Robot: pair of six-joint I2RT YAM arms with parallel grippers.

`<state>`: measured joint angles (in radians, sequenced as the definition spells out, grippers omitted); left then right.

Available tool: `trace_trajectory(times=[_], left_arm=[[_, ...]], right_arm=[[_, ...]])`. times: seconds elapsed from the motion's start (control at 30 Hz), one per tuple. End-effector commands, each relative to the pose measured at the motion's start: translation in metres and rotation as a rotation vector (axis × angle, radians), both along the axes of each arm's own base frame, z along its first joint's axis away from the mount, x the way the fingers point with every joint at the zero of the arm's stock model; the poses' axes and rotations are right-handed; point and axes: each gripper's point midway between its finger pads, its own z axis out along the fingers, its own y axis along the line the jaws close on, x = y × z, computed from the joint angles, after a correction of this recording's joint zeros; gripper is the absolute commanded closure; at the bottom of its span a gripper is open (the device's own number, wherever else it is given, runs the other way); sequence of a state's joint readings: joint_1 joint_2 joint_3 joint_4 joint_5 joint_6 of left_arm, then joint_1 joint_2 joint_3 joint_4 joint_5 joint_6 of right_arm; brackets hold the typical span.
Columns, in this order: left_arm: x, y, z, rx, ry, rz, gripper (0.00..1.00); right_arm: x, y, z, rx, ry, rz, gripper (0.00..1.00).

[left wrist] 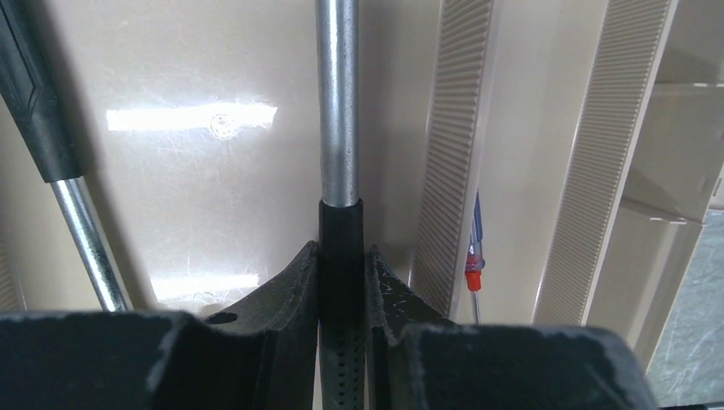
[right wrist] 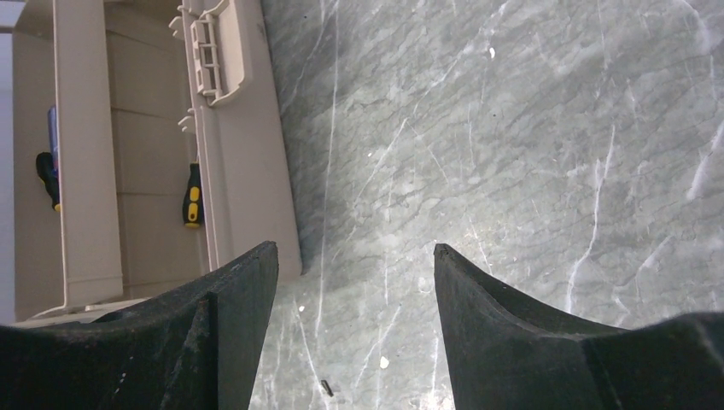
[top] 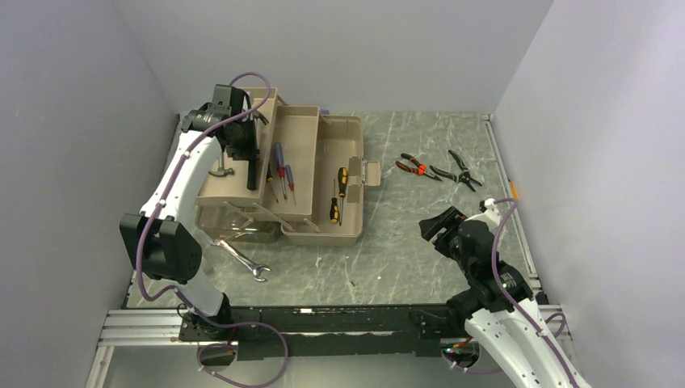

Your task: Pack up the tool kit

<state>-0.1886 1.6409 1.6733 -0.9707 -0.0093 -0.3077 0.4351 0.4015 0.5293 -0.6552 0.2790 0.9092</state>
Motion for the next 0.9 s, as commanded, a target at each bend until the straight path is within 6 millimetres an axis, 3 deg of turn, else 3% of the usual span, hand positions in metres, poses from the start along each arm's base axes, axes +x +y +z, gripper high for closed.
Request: trace_trajectory(times=[0.0,0.2,0.27,0.43,0.53,0.63,0.87], left_arm=[[0.003,-0.008,0.026,-0.035,-0.050,-0.057,0.73],[-0.007,-0.010,0.047,-0.047,-0.124,-0.096,0.13],[-0.011,-0.009,0.061,-0.056,-0.186,-0.101,0.03],[-0.026,-0.001,0.098,-0.043,-0.336,-0.106,0.02],[-0.047,-0.004,0.119,-0.081,-0.461,-0.140,0.01],[-0.071,-0.010,0.126,-0.126,-0.563,-0.181,0.01],[-0.121,-0.017,0.122,-0.189,-0.719,-0.277,0.01]], right_arm=[[0.004,-0.001,0.009,0.005,-0.041,-0.006,0.31],[0.006,0.004,0.007,-0.005,-0.027,0.021,0.31],[0.008,0.006,0.006,-0.015,-0.017,0.030,0.31],[0.019,0.013,0.013,-0.038,-0.023,0.059,0.31],[0.030,0.016,0.020,-0.052,-0.017,0.060,0.30],[0.042,0.017,0.014,-0.074,0.042,0.026,0.30],[0.069,-0.005,0.017,-0.173,0.152,-0.156,0.11]])
